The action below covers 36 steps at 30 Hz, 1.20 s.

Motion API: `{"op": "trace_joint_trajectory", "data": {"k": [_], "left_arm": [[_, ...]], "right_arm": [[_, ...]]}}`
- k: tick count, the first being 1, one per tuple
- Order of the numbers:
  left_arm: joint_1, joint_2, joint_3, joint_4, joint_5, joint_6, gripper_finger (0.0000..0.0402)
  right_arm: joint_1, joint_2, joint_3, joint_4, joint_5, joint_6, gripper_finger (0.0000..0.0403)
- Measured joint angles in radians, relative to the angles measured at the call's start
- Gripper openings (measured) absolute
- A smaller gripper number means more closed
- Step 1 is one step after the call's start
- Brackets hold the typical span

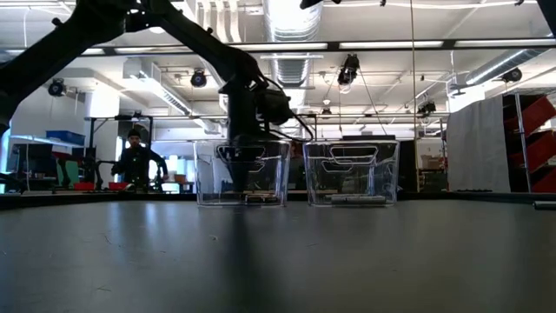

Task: Sort batteries
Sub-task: Put the black battery into the left transparent bin

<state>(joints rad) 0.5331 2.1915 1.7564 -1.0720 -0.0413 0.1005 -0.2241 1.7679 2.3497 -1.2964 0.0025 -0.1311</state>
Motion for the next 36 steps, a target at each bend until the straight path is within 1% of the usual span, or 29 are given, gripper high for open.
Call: {"op": "trace_joint_trajectory", "data": {"k": [7, 12, 15, 20, 23, 26, 30, 36], "left_arm": [[-0.002, 0.045, -0.003, 0.016, 0.001, 0.011, 0.0009], [-0.008, 0.052, -0.003, 0.025, -0.001, 0.004, 0.0011], [-0.014, 0.052, -0.003, 0.024, -0.004, -0.004, 0.0028], [-0.016, 0.052, -0.003, 0.008, -0.002, -0.069, 0.0082], [-0.016, 0.048, 0.007, -0.040, 0.002, -0.101, 0.0113], [-0.022, 0.041, 0.050, -0.123, 0.003, -0.131, 0.0132], [-0.057, 0.028, 0.132, -0.248, 0.002, -0.142, 0.0134], [-0.150, -0.003, 0.193, -0.322, 0.003, -0.105, 0.0123]], "right_arm": [[-0.015, 0.000, 0.000, 0.000, -0.001, -0.012, 0.0164], [-0.026, 0.000, -0.001, 0.001, -0.001, -0.010, 0.0170], [-0.027, 0.000, -0.001, 0.001, -0.001, -0.010, 0.0175], [-0.032, 0.000, -0.001, 0.015, -0.001, -0.009, 0.0190], [-0.038, 0.001, -0.001, 0.032, 0.000, -0.019, 0.0200], [-0.049, 0.001, -0.001, 0.050, -0.001, -0.025, 0.0209], [-0.070, 0.010, -0.001, 0.053, -0.001, -0.012, 0.0218], [-0.090, 0.032, -0.001, 0.002, 0.000, 0.015, 0.0230]]}}
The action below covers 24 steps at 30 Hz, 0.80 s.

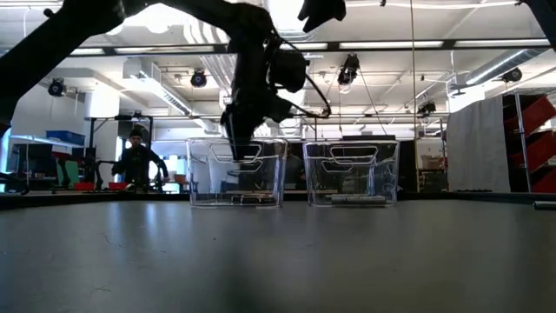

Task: Sort batteries
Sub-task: Put the black battery into the left transparent bin

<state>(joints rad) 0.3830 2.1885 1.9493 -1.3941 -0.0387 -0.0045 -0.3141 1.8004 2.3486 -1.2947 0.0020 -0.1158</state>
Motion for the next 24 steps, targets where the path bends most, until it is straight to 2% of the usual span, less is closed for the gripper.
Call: {"op": "trace_joint_trajectory", "data": {"k": [6, 12, 24], "left_arm": [[-0.064, -0.004, 0.013, -0.061, -0.033, 0.024, 0.0117], [-0.073, -0.006, 0.004, -0.159, -0.075, 0.033, 0.0115], [-0.075, -0.073, -0.107, -0.177, -0.075, 0.037, 0.0115]], "right_arm": [[-0.003, 0.021, -0.001, -0.055, -0.001, 0.002, 0.0240], [-0.003, 0.023, -0.001, -0.055, -0.001, 0.004, 0.0252], [-0.003, 0.023, -0.001, -0.062, -0.001, 0.008, 0.0272]]}}
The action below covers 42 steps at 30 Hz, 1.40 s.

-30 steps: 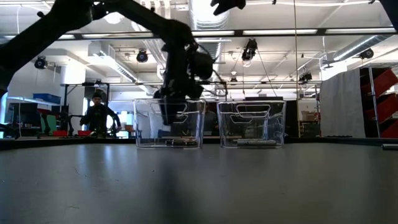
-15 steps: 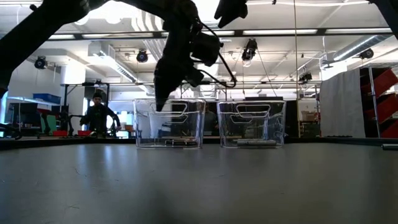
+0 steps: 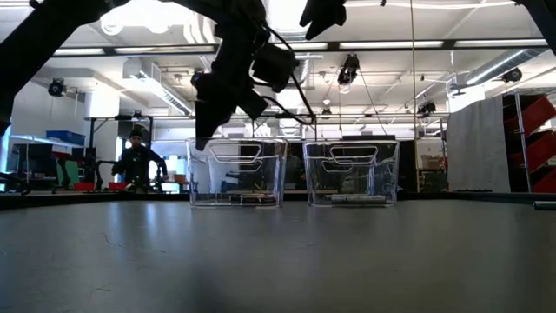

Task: Sort batteries
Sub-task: Put the black battery into the left transparent bin

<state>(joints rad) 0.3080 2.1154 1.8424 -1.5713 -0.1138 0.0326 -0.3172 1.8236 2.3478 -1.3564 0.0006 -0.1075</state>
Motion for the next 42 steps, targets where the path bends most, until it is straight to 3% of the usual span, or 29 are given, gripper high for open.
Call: {"op": "trace_joint_trajectory", "data": {"k": [16, 35, 42], "left_arm": [[-0.001, -0.080, -0.039, 0.000, 0.014, 0.011, 0.0115], [-0.019, -0.080, -0.118, 0.038, 0.027, -0.016, 0.0115], [-0.019, -0.089, -0.118, 0.037, -0.015, -0.036, 0.0115]], "right_arm": [[0.000, 0.000, 0.000, -0.002, 0.000, 0.003, 0.0281], [0.000, 0.000, 0.000, -0.004, -0.002, -0.008, 0.0293], [0.000, 0.000, -0.001, -0.004, -0.004, -0.006, 0.0283]]}}
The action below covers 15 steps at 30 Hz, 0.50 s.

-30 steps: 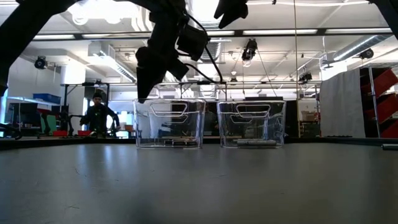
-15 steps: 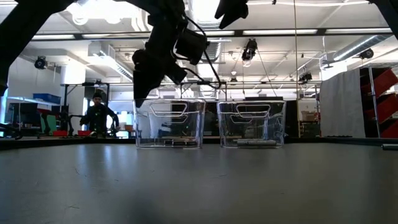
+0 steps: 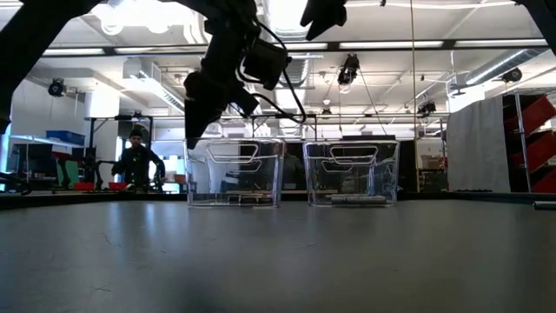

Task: Sort batteries
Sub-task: Put the black battery into the left transparent bin

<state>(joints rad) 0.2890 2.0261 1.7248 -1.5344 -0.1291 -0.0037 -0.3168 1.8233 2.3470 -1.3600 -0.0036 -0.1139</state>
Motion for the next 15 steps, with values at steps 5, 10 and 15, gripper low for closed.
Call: {"op": "trace_joint_trajectory", "data": {"k": [5, 10, 15], "left_arm": [[0.001, -0.012, 0.000, -0.022, -0.003, -0.018, 0.0115], [0.005, -0.034, 0.000, -0.026, -0.013, -0.026, 0.0115], [0.028, -0.050, 0.000, -0.020, -0.091, -0.032, 0.0115]], "right_arm": [[0.000, 0.000, -0.001, -0.023, -0.001, 0.001, 0.0283], [0.000, 0.000, -0.002, -0.046, -0.001, 0.002, 0.0293], [0.002, 0.000, -0.002, -0.058, -0.015, 0.001, 0.0301]]}}
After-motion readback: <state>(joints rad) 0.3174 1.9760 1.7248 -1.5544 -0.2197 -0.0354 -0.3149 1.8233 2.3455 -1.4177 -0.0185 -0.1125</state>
